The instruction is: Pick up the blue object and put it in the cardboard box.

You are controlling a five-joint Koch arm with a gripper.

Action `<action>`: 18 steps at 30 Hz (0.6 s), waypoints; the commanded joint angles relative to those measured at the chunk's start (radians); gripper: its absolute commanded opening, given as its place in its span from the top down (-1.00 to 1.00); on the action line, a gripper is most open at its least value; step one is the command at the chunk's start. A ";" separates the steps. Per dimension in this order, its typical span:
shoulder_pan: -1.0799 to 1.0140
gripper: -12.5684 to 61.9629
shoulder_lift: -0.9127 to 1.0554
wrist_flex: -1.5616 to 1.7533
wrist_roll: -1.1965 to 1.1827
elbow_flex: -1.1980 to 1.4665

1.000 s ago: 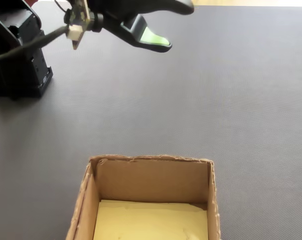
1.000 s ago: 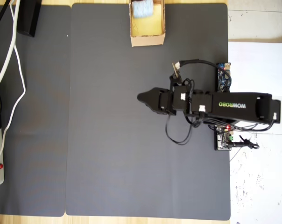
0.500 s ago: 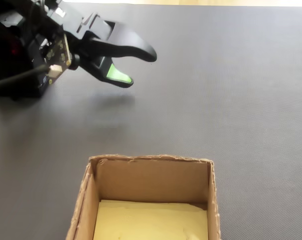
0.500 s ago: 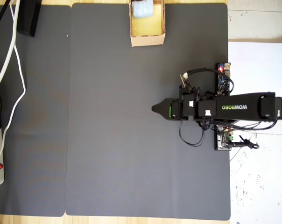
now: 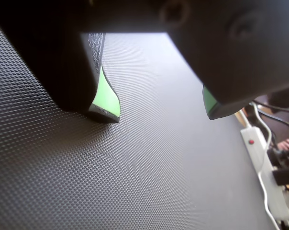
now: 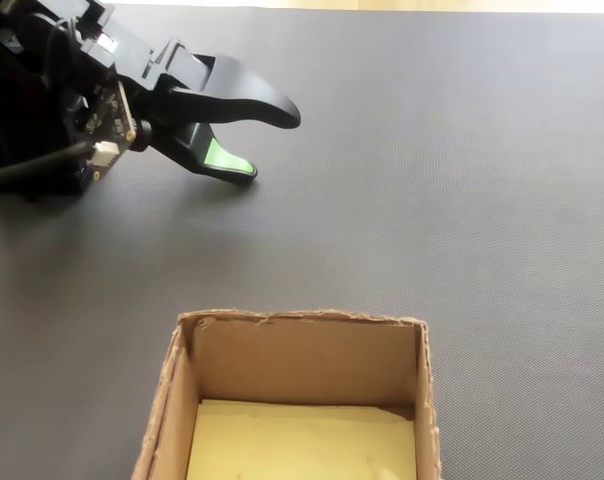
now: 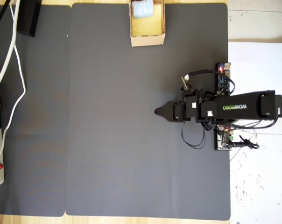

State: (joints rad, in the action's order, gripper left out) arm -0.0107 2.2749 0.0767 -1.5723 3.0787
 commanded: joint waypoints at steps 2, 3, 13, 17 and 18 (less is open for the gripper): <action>-0.002 -0.27 0.095 -0.021 -0.023 0.040; -0.002 -0.27 0.095 -0.026 -0.023 0.040; -0.052 -0.27 0.091 -0.104 -0.021 0.040; -0.049 -0.26 0.089 -0.118 -0.023 0.040; -0.049 -0.26 0.089 -0.118 -0.023 0.040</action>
State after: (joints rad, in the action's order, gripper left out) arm -0.0552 2.2764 0.0568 -1.5754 3.0802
